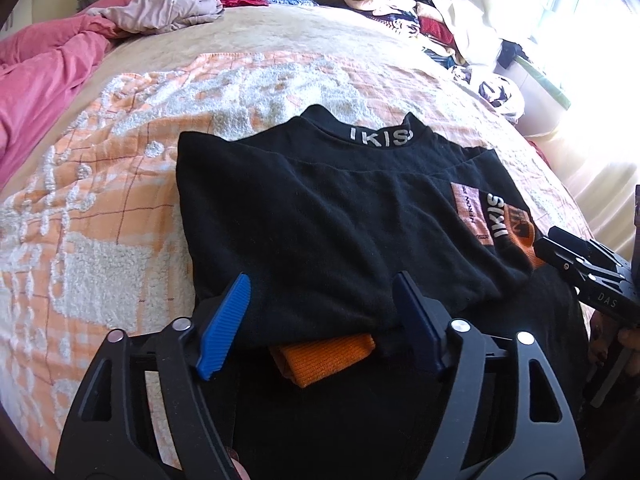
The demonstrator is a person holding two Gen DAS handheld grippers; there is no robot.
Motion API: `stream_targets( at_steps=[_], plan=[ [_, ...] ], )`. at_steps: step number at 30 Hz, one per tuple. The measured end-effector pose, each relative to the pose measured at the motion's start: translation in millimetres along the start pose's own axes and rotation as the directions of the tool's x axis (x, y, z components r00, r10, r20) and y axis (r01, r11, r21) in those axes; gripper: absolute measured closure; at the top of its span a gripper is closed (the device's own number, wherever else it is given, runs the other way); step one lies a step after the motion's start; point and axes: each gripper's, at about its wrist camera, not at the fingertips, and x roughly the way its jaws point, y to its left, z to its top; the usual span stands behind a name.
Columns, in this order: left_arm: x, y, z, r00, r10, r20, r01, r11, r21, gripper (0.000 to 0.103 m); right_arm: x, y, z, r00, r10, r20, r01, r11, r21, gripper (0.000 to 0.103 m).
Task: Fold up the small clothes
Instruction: 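Open the right tool and withdraw from the folded sleeves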
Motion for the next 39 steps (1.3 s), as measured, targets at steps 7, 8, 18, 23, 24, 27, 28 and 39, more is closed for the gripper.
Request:
stream_targets(
  at_steps=[7,8,18,23,24,27,28,39],
  plan=[
    [-25.1,-7.7,4.7,0.998,-0.006,0.057,0.006,1.0,0.003,0.011,-19.2,-1.5,3.3,0.998,0.013,0.065,-0.014,1.0,0.015,0.01],
    [-28.8,-8.6,5.2,0.998,-0.013,0.066,0.013,1.0,0.0,0.009,-21.6,-2.0,3.8,0.997,0.014,0.071,-0.015,1.0,0.016,0.01],
    [-46.1,-9.4,2.4,0.995,0.018,0.102,-0.015,0.999,-0.031,0.01,-42.0,-2.7,9.8,0.993,0.041,0.112,-0.044,0.999,0.026,0.009],
    [-56.8,-10.1,-3.9,0.993,0.04,0.111,-0.036,0.998,-0.045,0.01,-53.7,1.7,9.4,0.989,0.054,0.135,-0.055,0.998,0.01,0.009],
    [-60.3,-12.3,-5.2,0.992,0.05,0.119,-0.045,0.998,-0.041,0.01,-56.6,2.3,9.1,0.988,0.053,0.142,-0.054,0.998,0.007,0.009],
    [-70.0,-19.0,-10.7,0.989,0.056,0.139,-0.053,0.998,-0.029,0.01,-63.8,3.0,7.9,0.986,0.052,0.156,-0.053,0.999,0.0,0.009],
    [-72.4,-21.0,-12.4,0.988,0.057,0.144,-0.054,0.998,-0.027,0.01,-66.1,3.2,7.3,0.986,0.056,0.16,-0.057,0.998,0.001,0.009],
    [-86.5,-39.0,-38.2,0.986,0.05,0.16,-0.047,0.999,-0.021,0.01,-82.4,4.5,-5.4,0.984,0.075,0.162,-0.074,0.997,-0.014,0.009]
  ],
)
